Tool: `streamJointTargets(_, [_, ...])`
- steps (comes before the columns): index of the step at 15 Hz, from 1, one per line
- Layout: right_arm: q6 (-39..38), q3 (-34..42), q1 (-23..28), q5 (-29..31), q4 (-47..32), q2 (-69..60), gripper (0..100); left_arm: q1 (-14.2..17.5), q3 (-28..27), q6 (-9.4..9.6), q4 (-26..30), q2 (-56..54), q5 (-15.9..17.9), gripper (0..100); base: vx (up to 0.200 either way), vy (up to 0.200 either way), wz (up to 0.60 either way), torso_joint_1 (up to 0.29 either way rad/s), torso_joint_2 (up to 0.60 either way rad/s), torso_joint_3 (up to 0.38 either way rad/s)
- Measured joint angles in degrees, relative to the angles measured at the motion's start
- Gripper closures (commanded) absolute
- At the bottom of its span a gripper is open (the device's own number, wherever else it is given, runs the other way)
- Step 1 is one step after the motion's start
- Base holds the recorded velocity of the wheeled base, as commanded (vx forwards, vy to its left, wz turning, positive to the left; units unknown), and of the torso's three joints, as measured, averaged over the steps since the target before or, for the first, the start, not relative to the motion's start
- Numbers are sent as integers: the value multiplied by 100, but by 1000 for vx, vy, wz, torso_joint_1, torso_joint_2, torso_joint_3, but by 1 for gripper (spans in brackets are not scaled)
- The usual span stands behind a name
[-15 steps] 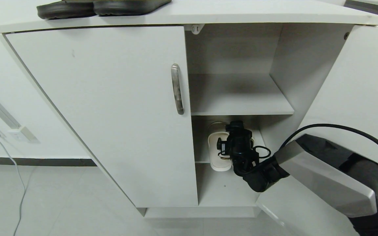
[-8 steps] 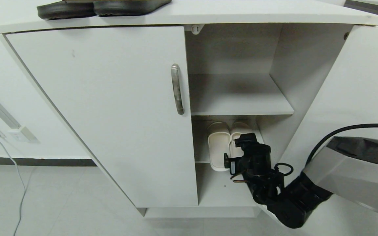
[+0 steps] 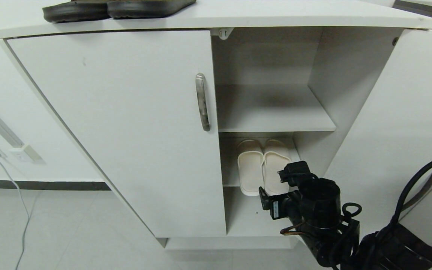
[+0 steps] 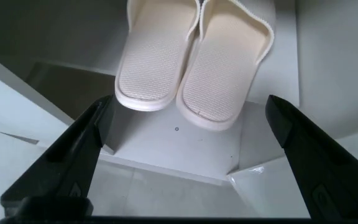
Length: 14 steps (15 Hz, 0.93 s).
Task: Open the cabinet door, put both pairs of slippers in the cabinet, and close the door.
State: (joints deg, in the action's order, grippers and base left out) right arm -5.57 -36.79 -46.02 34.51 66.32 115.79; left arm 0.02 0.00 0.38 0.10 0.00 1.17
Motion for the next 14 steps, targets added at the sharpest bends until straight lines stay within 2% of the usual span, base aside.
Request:
streamJointTargets(4, [-17, 49, -45, -5, 5, -40, 0, 2, 0, -11, 0, 0, -5, 100, -200, 0, 0, 5, 6, 7])
streamJointTargets(14, [-23, 166, -43, -5, 148, -110, 0, 5, 0, 9, 0, 0, 5, 100, 0, 0, 0, 0, 0, 0])
